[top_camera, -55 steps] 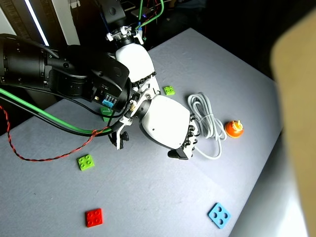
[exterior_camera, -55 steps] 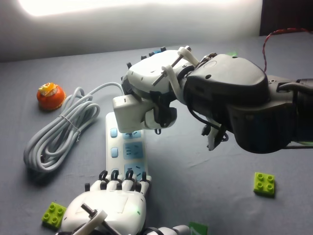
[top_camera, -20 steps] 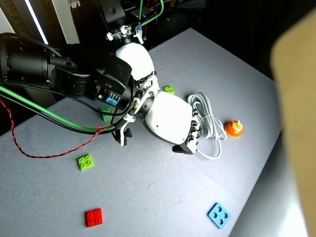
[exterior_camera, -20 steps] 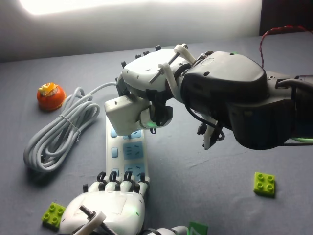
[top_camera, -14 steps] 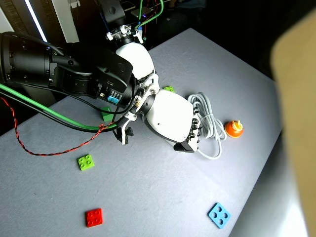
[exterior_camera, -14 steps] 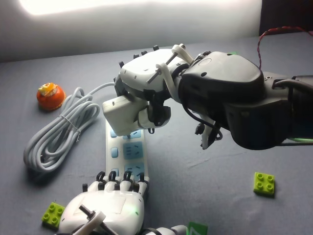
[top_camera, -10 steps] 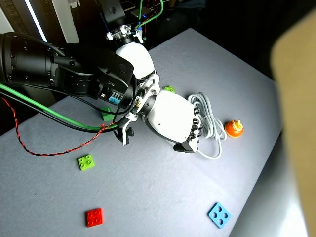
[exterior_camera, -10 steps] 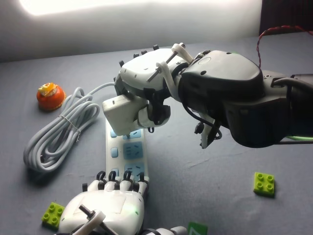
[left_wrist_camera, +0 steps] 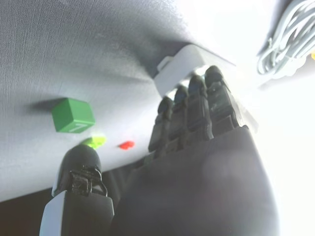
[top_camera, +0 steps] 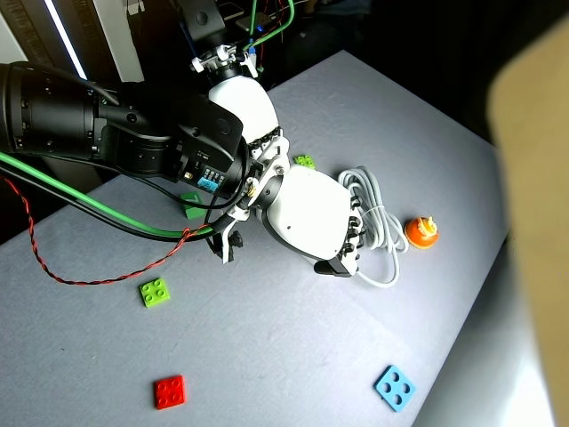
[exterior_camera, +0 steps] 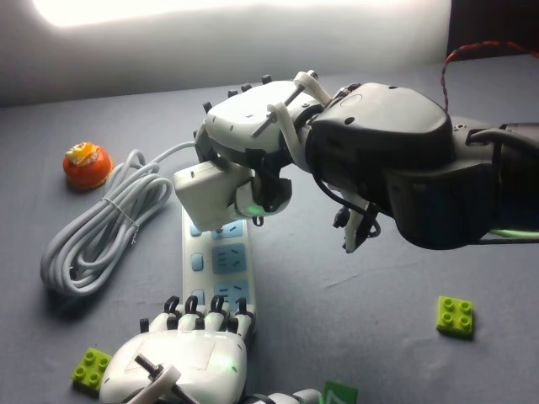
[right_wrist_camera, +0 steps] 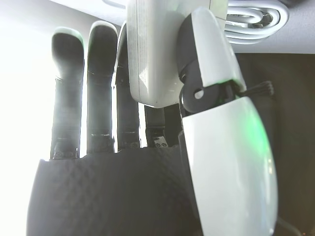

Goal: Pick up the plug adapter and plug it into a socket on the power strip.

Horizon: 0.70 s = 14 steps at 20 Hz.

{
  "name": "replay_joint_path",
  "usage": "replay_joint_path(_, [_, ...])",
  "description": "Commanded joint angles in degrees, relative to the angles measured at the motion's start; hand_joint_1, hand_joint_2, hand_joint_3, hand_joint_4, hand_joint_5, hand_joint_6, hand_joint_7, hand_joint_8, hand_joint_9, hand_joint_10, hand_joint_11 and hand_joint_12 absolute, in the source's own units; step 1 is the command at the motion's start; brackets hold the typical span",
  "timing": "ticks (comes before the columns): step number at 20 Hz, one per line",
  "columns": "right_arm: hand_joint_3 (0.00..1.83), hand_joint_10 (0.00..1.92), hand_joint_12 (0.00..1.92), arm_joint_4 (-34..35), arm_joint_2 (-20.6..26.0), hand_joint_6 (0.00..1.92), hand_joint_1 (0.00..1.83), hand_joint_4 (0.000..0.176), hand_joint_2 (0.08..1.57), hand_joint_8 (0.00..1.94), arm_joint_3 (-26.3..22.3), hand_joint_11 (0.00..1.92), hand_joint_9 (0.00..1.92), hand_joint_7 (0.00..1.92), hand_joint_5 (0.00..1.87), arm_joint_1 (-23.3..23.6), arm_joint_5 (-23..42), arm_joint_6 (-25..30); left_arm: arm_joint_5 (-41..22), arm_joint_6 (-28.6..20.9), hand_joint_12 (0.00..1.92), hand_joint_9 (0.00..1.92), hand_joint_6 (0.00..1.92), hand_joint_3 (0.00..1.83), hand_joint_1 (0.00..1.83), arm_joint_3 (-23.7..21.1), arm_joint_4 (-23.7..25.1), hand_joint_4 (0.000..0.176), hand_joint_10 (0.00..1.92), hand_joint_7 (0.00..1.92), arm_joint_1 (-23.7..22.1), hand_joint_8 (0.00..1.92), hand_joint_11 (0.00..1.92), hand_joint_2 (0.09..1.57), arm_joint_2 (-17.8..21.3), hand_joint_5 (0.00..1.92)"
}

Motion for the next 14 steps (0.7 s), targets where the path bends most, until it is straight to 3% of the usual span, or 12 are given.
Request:
replay_joint_path(1, [0.0, 1.45, 1.72, -2.58, 0.32, 1.14, 1.21, 0.0, 1.24, 1.5, 0.11, 0.61, 0.68, 0.83, 0.71, 1.62, 0.18, 0.13, -2.87, 0.13, 0.04, 0.0, 0.0, 0.0, 0.0, -0.3, 2.02, 0.0, 0.0, 0.02, 0.03, 0.0, 0.0, 1.23, 0.56, 0.05])
replay_joint_path(6, [0.0, 1.4, 1.7, -2.57, 0.55, 1.1, 1.22, 0.0, 1.22, 1.48, 0.12, 0.62, 0.69, 0.84, 0.74, 2.4, -0.36, 0.05, -3.28, 0.13, 0.05, 0.04, 0.01, 0.0, 0.03, -0.57, 2.02, 0.0, 0.01, 0.06, 0.09, 0.01, 0.03, 1.23, 0.62, 0.09])
replay_joint_path(8, [0.0, 1.46, 1.73, -2.57, 0.55, 1.23, 1.19, 0.0, 1.27, 1.54, 0.11, 0.62, 0.68, 0.8, 0.62, 2.05, -0.3, 0.05, -3.47, 0.12, 0.06, 0.04, 0.01, 0.0, 0.01, -0.6, 2.02, 0.0, 0.01, 0.07, -0.01, 0.01, 0.03, 1.22, 0.66, 0.1])
replay_joint_path(14, [0.0, 1.44, 1.73, -2.57, 0.57, 1.26, 1.19, 0.0, 1.28, 1.53, 0.11, 0.63, 0.71, 0.8, 0.58, 1.15, -0.23, 0.06, -3.46, 0.12, 0.06, 0.02, 0.0, 0.0, 0.0, -0.6, 2.01, 0.0, 0.0, 0.05, -0.05, 0.0, 0.02, 1.23, 0.74, 0.08])
